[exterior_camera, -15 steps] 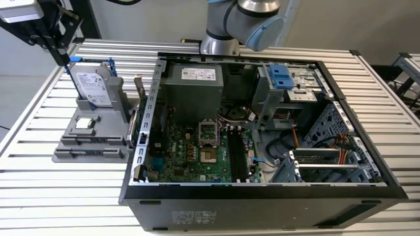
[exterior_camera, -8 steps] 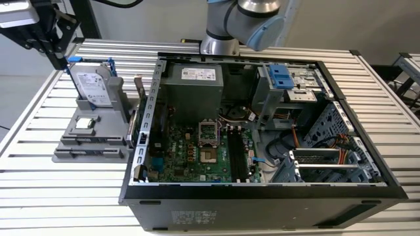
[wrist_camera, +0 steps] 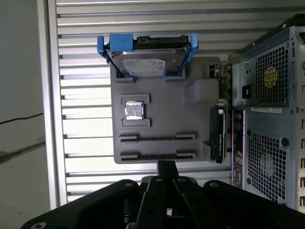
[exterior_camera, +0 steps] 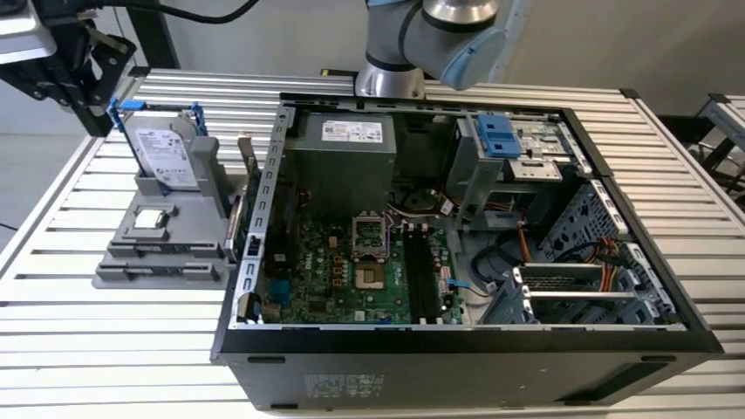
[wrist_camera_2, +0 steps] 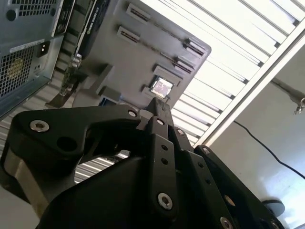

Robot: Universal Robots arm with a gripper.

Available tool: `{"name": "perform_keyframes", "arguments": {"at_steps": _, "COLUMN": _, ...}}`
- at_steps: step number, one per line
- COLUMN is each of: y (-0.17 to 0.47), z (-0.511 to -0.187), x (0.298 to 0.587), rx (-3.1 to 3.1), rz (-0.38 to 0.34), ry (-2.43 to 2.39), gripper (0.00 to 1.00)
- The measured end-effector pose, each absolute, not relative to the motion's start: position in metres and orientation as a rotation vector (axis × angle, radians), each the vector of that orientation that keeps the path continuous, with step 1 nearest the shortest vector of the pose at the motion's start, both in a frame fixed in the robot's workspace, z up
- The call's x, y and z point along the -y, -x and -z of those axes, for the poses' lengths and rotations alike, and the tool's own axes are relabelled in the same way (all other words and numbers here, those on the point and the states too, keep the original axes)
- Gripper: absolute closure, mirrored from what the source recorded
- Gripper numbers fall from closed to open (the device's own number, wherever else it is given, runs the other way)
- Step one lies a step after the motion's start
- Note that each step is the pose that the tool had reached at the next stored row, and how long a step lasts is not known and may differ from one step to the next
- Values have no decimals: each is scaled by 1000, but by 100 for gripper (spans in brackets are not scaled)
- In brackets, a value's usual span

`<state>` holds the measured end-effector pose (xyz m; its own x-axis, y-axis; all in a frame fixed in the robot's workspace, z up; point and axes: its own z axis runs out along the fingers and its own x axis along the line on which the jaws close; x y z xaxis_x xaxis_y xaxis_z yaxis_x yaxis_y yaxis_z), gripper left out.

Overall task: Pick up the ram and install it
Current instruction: 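Reach for the ram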

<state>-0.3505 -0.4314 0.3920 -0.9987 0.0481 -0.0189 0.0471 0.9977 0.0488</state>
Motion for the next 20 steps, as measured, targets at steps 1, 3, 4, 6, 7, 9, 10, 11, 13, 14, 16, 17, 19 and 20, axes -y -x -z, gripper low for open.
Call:
{"name": "perform_keyframes", "arguments": {"at_steps": 1, "y": 350, "z": -392, "x": 434, "rx": -3120, "rz": -75, "ry": -74, "gripper": 100}}
{"name": "perform_keyframes", "arguments": {"at_steps": 3, "y": 350, "z": -392, "x": 438, "rx": -3120, "rz": -75, "ry": -73, "gripper": 100}}
{"name": "perform_keyframes", "arguments": {"at_steps": 4, "y": 350, "z": -392, "x": 439, "rx": -3120, "rz": -75, "ry": -72, "gripper": 100}}
{"name": "perform_keyframes", "arguments": {"at_steps": 6, "y": 349, "z": -392, "x": 442, "rx": -3120, "rz": -76, "ry": -66, "gripper": 100}}
{"name": "perform_keyframes", "arguments": {"at_steps": 7, "y": 349, "z": -392, "x": 442, "rx": -3120, "rz": -75, "ry": -61, "gripper": 100}}
{"name": "perform_keyframes", "arguments": {"at_steps": 9, "y": 349, "z": -392, "x": 444, "rx": -3121, "rz": -76, "ry": -47, "gripper": 100}}
{"name": "perform_keyframes", "arguments": {"at_steps": 10, "y": 348, "z": -392, "x": 444, "rx": -3121, "rz": -76, "ry": -38, "gripper": 100}}
{"name": "perform_keyframes", "arguments": {"at_steps": 11, "y": 348, "z": -392, "x": 444, "rx": -3121, "rz": -76, "ry": -30, "gripper": 100}}
{"name": "perform_keyframes", "arguments": {"at_steps": 13, "y": 347, "z": -392, "x": 445, "rx": -3121, "rz": -76, "ry": -11, "gripper": 100}}
{"name": "perform_keyframes", "arguments": {"at_steps": 14, "y": 347, "z": -392, "x": 446, "rx": -3122, "rz": -76, "ry": -2, "gripper": 100}}
{"name": "perform_keyframes", "arguments": {"at_steps": 16, "y": 347, "z": -392, "x": 446, "rx": -3122, "rz": -76, "ry": 4, "gripper": 100}}
{"name": "perform_keyframes", "arguments": {"at_steps": 17, "y": 347, "z": -392, "x": 446, "rx": -3122, "rz": -76, "ry": 4, "gripper": 100}}
{"name": "perform_keyframes", "arguments": {"at_steps": 19, "y": 347, "z": -392, "x": 446, "rx": -3122, "rz": -76, "ry": 8, "gripper": 100}}
{"name": "perform_keyframes", "arguments": {"at_steps": 20, "y": 347, "z": -392, "x": 446, "rx": -3122, "rz": -76, "ry": 11, "gripper": 100}}
